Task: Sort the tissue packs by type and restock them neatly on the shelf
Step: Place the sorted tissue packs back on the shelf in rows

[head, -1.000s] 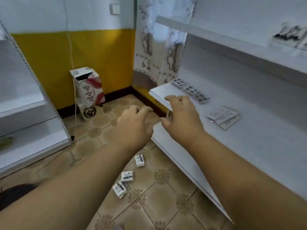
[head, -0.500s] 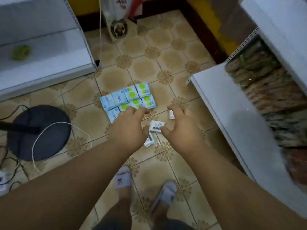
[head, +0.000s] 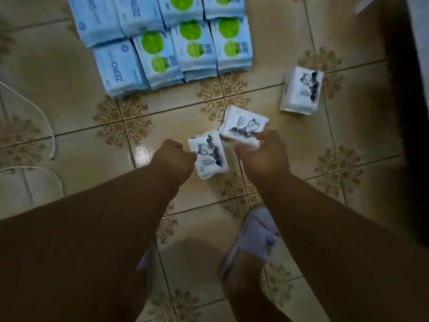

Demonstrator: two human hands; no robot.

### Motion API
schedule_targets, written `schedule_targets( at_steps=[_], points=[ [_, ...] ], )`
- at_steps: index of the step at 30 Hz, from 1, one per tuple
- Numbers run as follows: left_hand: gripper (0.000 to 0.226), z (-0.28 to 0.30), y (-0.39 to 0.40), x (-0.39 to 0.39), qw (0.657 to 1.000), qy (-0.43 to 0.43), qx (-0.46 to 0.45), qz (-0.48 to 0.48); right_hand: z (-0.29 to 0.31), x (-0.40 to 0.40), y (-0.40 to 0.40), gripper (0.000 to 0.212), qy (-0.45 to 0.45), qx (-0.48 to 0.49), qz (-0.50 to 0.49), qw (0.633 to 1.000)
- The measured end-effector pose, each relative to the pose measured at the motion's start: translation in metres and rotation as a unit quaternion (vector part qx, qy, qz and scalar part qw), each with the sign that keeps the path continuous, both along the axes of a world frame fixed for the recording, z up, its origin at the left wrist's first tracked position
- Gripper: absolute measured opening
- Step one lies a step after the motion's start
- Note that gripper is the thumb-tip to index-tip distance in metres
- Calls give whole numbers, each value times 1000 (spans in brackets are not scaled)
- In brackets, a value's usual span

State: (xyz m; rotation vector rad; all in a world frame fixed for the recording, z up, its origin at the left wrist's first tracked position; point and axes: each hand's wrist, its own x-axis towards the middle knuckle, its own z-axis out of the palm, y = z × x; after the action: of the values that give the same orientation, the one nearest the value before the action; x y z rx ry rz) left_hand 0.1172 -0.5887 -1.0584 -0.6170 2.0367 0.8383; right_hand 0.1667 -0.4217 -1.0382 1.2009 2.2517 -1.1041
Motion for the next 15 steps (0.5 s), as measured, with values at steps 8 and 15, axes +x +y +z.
schedule_targets(
  at_steps=[8,15],
  points=[
    [101,-127,29,13,989,27,67,132,-150,-30,28,55,-14,-141,-236,961],
    [96,-68,3,-8,964,123,40,232,-114,-17,26,34,26,-138,-259,955]
  ],
)
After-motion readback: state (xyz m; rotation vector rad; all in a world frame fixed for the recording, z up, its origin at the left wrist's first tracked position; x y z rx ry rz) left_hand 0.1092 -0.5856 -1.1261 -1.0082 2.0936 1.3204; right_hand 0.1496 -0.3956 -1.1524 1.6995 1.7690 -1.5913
